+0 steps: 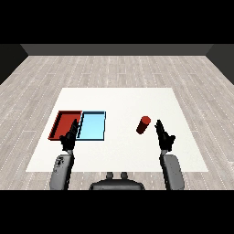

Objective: Pick the red can and put it in the red box

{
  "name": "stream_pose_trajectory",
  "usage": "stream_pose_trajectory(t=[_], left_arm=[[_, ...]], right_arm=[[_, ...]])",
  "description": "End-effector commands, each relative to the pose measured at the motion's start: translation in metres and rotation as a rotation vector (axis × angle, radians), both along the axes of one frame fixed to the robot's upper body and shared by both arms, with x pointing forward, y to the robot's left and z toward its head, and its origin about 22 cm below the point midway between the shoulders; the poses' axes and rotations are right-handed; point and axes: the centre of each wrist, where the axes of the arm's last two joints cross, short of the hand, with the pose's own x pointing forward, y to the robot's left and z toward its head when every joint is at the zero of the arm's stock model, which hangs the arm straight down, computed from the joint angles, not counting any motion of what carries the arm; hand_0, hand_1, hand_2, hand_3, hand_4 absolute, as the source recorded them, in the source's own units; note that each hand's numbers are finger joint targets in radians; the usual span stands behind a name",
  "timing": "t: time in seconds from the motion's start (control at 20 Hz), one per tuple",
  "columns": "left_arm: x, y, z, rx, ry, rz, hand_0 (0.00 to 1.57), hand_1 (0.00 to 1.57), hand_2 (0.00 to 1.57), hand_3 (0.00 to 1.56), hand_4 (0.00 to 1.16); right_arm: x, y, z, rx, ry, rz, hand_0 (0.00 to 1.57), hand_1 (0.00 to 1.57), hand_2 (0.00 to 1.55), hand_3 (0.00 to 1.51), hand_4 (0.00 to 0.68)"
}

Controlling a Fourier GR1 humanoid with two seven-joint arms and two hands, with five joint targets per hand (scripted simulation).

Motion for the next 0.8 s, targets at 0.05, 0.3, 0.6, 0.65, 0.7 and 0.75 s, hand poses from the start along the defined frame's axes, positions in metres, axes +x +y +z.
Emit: stream_pose_trajectory(t=[0.05, 0.3, 0.6, 0.65, 0.7, 0.75], left_arm=[[-0.001, 0.0, -0.002, 0.002, 0.023, -0.001, 0.0, 0.0, 0.0, 0.0, 0.0], [0.002, -0.007, 0.023, -0.058, -0.315, -0.003, 0.0, 0.0, 0.0, 0.0, 0.0], [-0.012, -0.011, 0.014, -0.067, -0.364, -0.033, 0.0, 0.0, 0.0, 0.0, 0.0], [0.01, 0.003, 0.002, -0.077, -0.363, -0.029, 0.0, 0.0, 0.0, 0.0, 0.0], [-0.009, -0.01, 0.001, -0.096, -0.363, -0.025, 0.0, 0.0, 0.0, 0.0, 0.0], [-0.003, 0.009, -0.01, -0.096, -0.363, -0.026, 0.0, 0.0, 0.0, 0.0, 0.0]], right_arm=[[0.013, -0.029, 0.001, -0.006, 0.007, 0.009, 0.0, 0.0, 0.0, 0.0, 0.0], [0.026, -0.052, 0.02, 0.091, -0.217, 0.118, 0.0, 0.0, 0.0, 0.0, 0.0], [0.045, -0.074, 0.003, 0.13, -0.26, 0.155, 0.0, 0.0, 0.0, 0.0, 0.0], [0.019, -0.091, -0.004, 0.123, -0.248, 0.167, 0.0, 0.0, 0.0, 0.0, 0.0], [0.038, -0.09, -0.005, 0.126, -0.282, 0.155, 0.0, 0.0, 0.0, 0.0, 0.0], [0.033, -0.083, -0.005, 0.132, -0.257, 0.17, 0.0, 0.0, 0.0, 0.0, 0.0]])
